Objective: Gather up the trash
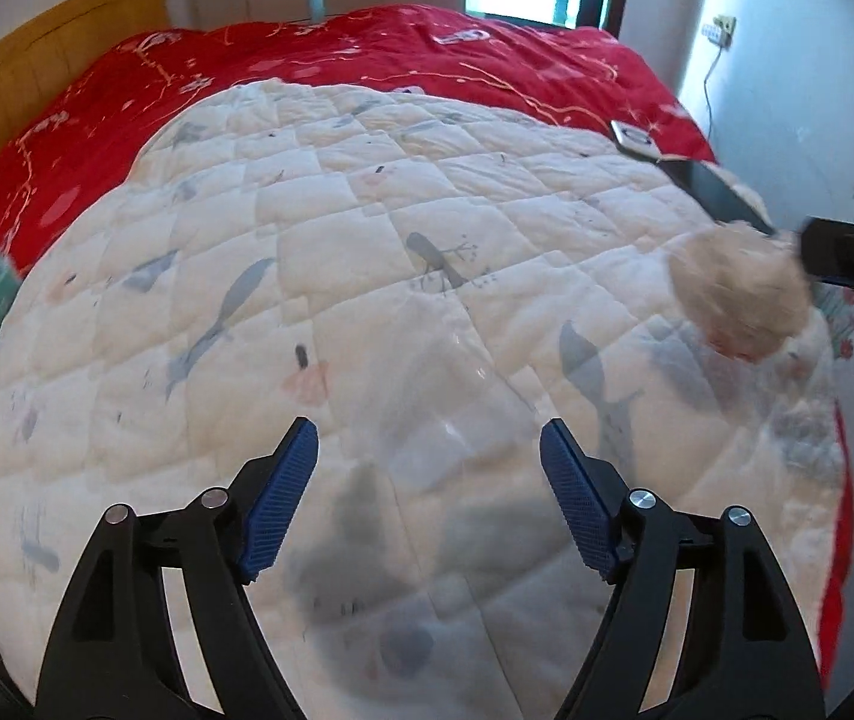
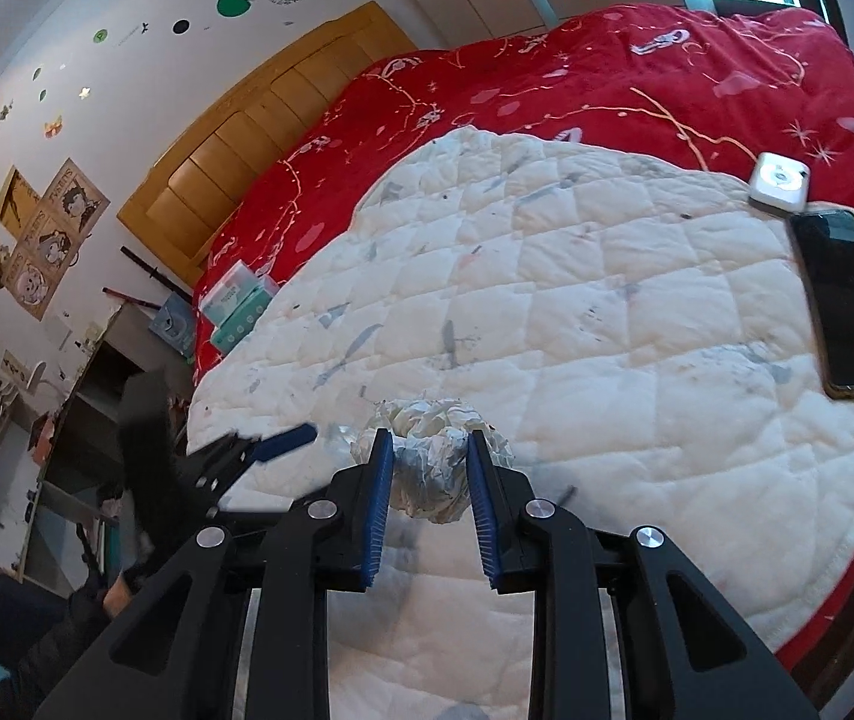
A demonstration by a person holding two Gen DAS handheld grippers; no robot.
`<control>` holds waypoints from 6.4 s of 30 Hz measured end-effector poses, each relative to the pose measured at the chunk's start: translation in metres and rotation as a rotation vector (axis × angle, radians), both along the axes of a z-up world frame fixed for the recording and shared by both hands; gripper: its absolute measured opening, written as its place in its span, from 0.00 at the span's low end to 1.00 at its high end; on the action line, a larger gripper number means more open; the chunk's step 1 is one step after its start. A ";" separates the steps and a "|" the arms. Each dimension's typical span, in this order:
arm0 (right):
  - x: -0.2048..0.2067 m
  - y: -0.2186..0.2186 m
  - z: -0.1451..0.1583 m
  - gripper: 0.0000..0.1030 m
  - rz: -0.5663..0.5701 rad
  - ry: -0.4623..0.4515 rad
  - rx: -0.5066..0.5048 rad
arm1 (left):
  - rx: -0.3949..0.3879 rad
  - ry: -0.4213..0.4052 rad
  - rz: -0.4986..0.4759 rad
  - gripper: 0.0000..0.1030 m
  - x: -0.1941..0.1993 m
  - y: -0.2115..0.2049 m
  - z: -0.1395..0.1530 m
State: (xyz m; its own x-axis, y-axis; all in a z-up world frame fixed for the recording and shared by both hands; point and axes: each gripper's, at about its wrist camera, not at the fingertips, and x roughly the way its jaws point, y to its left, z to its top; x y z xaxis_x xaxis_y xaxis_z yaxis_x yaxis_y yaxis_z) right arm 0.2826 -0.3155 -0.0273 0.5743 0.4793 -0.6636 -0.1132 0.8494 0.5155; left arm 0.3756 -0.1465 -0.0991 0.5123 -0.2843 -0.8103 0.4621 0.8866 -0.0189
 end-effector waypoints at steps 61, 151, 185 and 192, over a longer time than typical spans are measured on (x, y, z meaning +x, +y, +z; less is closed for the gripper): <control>-0.193 0.283 0.034 0.24 0.549 -0.109 -0.106 | -0.121 -0.118 0.864 0.68 -0.378 0.322 0.064; -0.221 0.349 0.013 0.88 0.512 -0.189 -0.371 | -0.128 -0.163 0.939 0.86 -0.393 0.323 0.082; -0.225 0.216 0.051 0.93 0.164 -0.263 -0.475 | -0.055 -0.301 0.785 0.95 -0.361 0.226 0.115; -0.228 0.213 0.054 0.93 0.153 -0.276 -0.472 | -0.053 -0.303 0.786 0.95 -0.361 0.225 0.115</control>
State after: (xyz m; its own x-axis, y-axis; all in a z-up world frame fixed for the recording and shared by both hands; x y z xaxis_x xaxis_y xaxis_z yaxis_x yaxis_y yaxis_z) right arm 0.0545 -0.1026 0.0269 0.7041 0.2586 -0.6614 -0.3298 0.9439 0.0180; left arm 0.0148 0.0785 0.0162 0.7703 0.2122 -0.6013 -0.2974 0.9537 -0.0444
